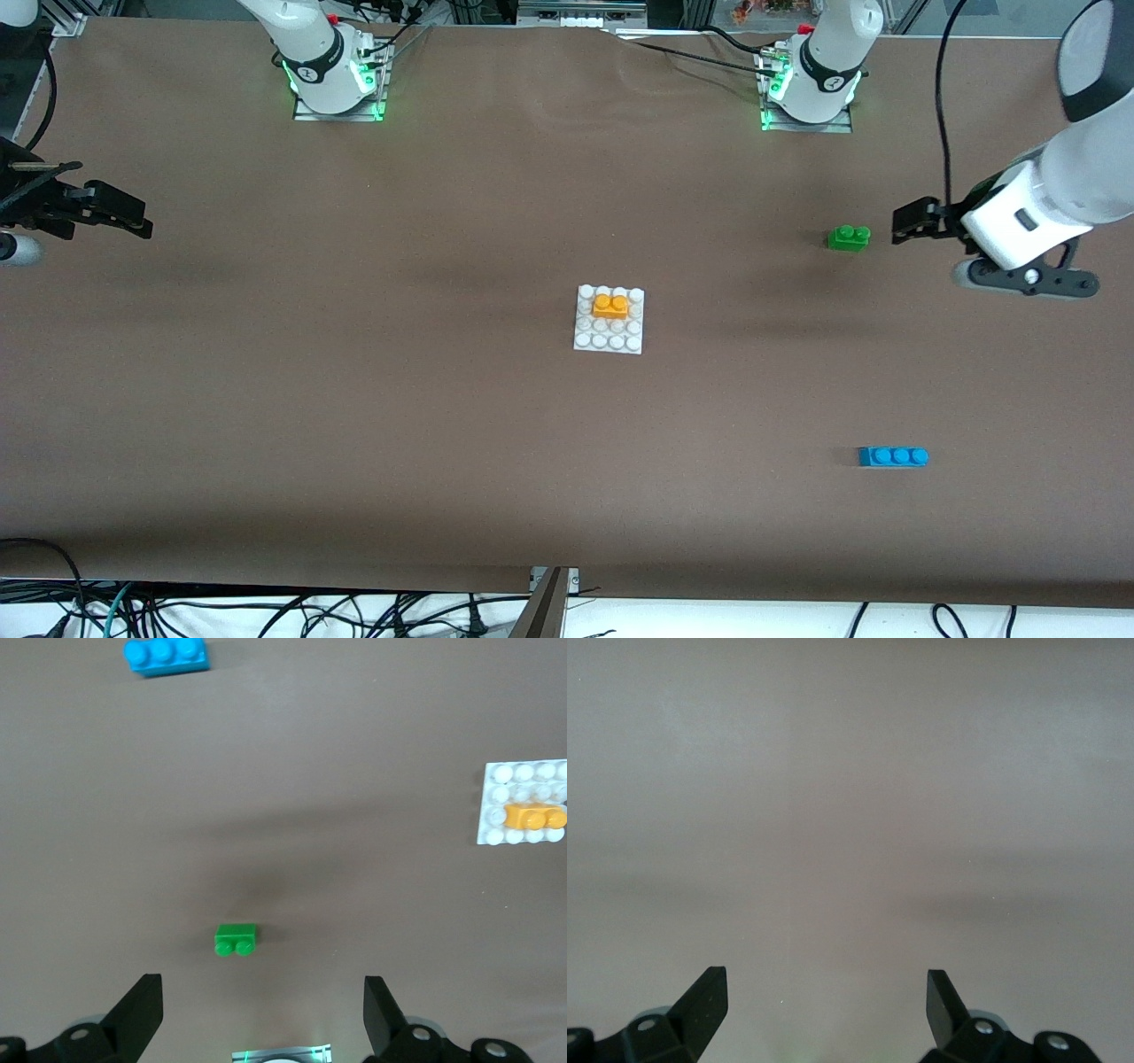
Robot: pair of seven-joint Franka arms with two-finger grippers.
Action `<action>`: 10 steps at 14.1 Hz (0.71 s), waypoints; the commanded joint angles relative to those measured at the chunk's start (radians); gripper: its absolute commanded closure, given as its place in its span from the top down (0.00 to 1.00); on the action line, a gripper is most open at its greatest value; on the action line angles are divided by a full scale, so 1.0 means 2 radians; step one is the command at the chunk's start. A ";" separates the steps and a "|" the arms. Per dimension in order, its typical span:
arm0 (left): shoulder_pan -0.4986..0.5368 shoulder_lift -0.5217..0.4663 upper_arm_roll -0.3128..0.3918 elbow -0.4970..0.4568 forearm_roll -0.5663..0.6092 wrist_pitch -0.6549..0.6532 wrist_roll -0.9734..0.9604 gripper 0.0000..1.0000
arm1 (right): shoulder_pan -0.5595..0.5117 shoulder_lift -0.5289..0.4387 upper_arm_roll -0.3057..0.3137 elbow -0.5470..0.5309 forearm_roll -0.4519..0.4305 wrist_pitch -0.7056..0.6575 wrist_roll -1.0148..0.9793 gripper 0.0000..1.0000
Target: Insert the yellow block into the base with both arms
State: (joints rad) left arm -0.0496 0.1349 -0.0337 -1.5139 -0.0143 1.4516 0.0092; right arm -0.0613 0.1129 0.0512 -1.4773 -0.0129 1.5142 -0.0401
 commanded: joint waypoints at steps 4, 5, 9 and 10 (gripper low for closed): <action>-0.014 -0.100 0.018 -0.146 -0.006 0.122 0.003 1.00 | 0.001 0.000 0.006 0.005 -0.004 -0.001 0.005 1.00; -0.014 -0.100 0.018 -0.147 -0.006 0.121 0.002 1.00 | 0.000 0.000 0.006 0.005 -0.004 -0.001 0.005 1.00; -0.014 -0.096 0.018 -0.137 -0.007 0.108 0.002 1.00 | 0.001 -0.001 0.007 0.006 -0.001 0.000 0.005 1.00; -0.013 -0.092 0.018 -0.134 -0.011 0.107 0.000 1.00 | 0.001 -0.001 0.007 0.006 0.000 0.000 0.005 1.00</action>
State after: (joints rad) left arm -0.0657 -0.0357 -0.0114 -1.7719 -0.0151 1.6687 0.0079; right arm -0.0592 0.1128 0.0582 -1.4771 -0.0129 1.5152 -0.0401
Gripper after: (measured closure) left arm 0.000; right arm 0.000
